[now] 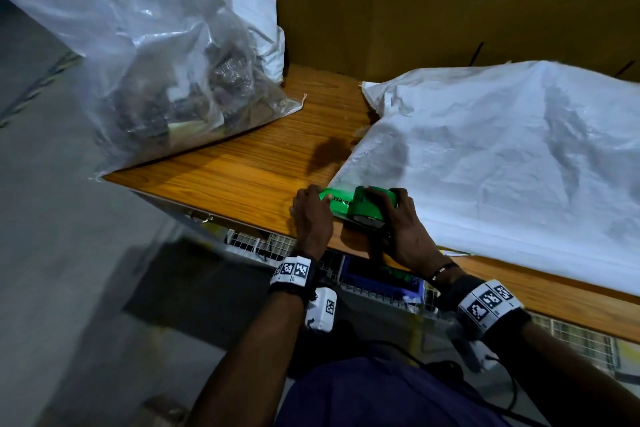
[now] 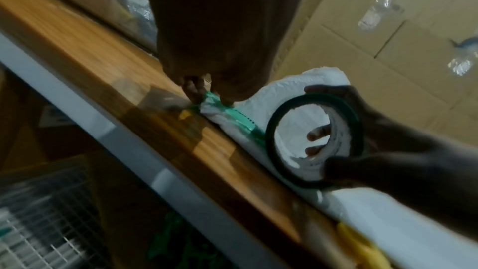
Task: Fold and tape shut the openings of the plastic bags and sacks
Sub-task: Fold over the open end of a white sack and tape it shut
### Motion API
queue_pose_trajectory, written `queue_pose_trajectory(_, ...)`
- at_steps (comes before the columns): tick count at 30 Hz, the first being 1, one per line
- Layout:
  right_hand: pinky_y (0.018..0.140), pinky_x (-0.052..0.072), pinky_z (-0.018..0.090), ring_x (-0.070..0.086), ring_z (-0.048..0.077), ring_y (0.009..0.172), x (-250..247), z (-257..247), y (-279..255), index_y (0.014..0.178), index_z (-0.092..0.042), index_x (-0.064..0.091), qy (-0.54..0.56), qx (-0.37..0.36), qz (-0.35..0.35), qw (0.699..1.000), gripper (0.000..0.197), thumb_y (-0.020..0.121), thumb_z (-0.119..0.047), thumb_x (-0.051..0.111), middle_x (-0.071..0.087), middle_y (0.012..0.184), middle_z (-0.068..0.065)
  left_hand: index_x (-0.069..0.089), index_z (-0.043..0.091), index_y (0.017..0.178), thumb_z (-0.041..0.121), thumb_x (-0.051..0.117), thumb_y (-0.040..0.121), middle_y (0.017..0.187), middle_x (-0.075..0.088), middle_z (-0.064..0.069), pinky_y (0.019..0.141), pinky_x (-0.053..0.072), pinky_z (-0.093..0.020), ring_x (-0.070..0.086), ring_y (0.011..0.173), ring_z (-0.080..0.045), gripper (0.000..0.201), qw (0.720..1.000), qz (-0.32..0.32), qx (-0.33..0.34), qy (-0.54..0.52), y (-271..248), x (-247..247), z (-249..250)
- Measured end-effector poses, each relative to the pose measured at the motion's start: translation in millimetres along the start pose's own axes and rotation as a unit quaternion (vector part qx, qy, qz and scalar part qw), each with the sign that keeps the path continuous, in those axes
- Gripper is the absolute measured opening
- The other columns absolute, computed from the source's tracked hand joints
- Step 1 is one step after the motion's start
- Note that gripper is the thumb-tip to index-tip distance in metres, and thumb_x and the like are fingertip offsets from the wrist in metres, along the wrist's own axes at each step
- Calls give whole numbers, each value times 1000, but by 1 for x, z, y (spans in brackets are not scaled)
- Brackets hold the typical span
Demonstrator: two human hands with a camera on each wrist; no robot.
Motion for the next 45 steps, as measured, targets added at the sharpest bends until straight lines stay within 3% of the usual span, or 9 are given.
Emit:
queue_pose_trajectory(6, 105, 52, 49, 51, 36, 123, 4, 12, -7, 161, -36, 31, 53, 0, -1, 999, 96, 82, 1, 71, 33, 142, 7, 67, 4, 98, 10, 84, 85, 92, 68, -6, 64, 45, -15, 63, 85, -22, 23, 962, 73, -78, -251, 1, -11, -21)
queue_pose_trajectory(11, 106, 54, 42, 56, 22, 133, 3, 24, -7, 166, -30, 18, 159, 37, 8, 987, 92, 91, -4, 64, 43, 154, 6, 67, 15, 102, 4, 80, 85, 115, 63, -6, 80, 52, -42, 57, 105, -27, 25, 987, 128, 67, -76, -7, -11, 4)
queue_pose_trajectory(14, 104, 55, 44, 62, 17, 129, 9, 39, -13, 165, -25, 14, 197, 89, 3, 976, 88, 95, -18, 66, 52, 152, 6, 63, 14, 136, -5, 54, 96, 149, 56, -8, 108, 49, -46, 51, 134, -28, 46, 985, 24, 171, -15, -15, 14, 22)
queue_pose_trajectory(16, 106, 53, 48, 59, 18, 134, 11, 41, -13, 165, -25, 14, 198, 81, 7, 977, 85, 96, -29, 63, 50, 155, 4, 44, 11, 157, 9, 43, 105, 166, 37, -9, 125, 31, -43, 36, 152, -27, 52, 965, -43, 258, 20, -29, 29, 22)
queue_pose_trajectory(19, 110, 51, 49, 50, 19, 143, 10, 44, -6, 167, -31, 10, 199, 66, 19, 978, 87, 98, -42, 60, 39, 163, 2, 20, 7, 165, 26, 47, 104, 174, 13, -11, 129, 20, -46, 15, 161, -24, 70, 928, -96, 352, 78, -39, 35, 18)
queue_pose_trajectory(23, 103, 54, 54, 52, 29, 136, 9, 43, 3, 168, -35, 1, 175, 43, 13, 983, 91, 101, -43, 61, 39, 155, 5, 7, 9, 167, 50, 47, 102, 176, 1, -5, 130, 16, -45, 5, 162, -20, 87, 920, -138, 342, 131, -30, 40, 17)
queue_pose_trajectory(31, 68, 44, 41, 44, 28, 71, -38, 59, -13, 168, -25, -1, -42, 4, -42, 998, 95, 101, -31, 65, 40, 115, 12, 3, 11, 167, 64, 42, 100, 175, -7, -1, 131, 8, -40, -5, 161, -16, 94, 917, -158, 317, 183, -31, 46, 15)
queue_pose_trajectory(38, 67, 35, 34, 45, 21, 72, -54, 68, -31, 168, -36, -1, -44, 28, -20, 998, 97, 101, -26, 68, 37, 113, 1, 17, 8, 165, 59, 48, 98, 175, 10, -9, 131, 11, -43, 10, 160, -23, 90, 935, -118, 283, 178, -33, 40, 28)
queue_pose_trajectory(45, 100, 52, 43, 53, 26, 124, -45, 63, -38, 162, -23, 31, 53, 20, 36, 998, 72, 101, -30, 69, 42, 140, 10, 26, 2, 162, 49, 47, 96, 170, 23, -16, 129, 5, -36, 20, 159, -29, 84, 921, -171, 312, 162, -70, 71, 61)
Point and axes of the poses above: each hand's wrist, its own y-axis towards the middle knuckle, its own x-axis out of the palm, z = x × y, the point moved 9 cm from there along y, towards the middle knuckle
